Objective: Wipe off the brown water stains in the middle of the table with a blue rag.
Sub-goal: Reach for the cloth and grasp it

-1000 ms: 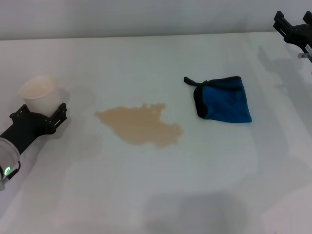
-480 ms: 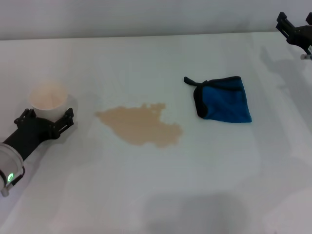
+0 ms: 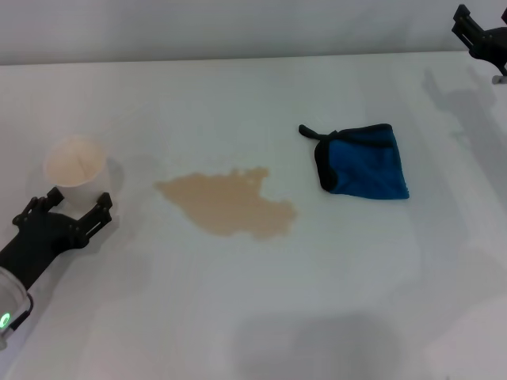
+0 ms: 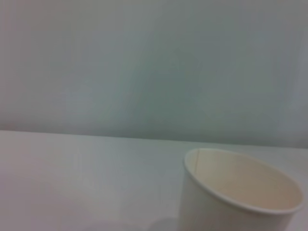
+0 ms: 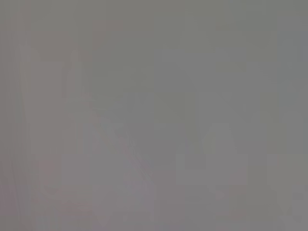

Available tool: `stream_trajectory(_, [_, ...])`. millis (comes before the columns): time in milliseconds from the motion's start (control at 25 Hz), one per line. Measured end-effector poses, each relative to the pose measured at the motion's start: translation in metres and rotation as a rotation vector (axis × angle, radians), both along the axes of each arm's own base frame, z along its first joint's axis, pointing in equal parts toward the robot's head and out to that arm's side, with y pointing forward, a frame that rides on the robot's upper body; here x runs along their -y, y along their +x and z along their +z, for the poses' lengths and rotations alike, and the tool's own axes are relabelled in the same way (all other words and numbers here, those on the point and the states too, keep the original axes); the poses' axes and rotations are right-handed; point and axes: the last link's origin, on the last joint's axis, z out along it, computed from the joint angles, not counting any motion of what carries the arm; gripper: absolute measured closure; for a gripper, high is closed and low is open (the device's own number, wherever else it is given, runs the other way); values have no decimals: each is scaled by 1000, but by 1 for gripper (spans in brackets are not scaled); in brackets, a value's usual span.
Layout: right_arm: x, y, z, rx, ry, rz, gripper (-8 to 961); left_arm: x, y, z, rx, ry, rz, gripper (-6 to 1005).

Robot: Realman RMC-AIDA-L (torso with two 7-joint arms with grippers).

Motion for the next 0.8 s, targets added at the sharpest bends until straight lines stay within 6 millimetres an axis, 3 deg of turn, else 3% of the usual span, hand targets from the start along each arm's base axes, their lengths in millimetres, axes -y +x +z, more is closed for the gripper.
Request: stream_trajectory(800, [-3,-2,2,-5,9,0,84,51,13,2,221,-69,-136,113])
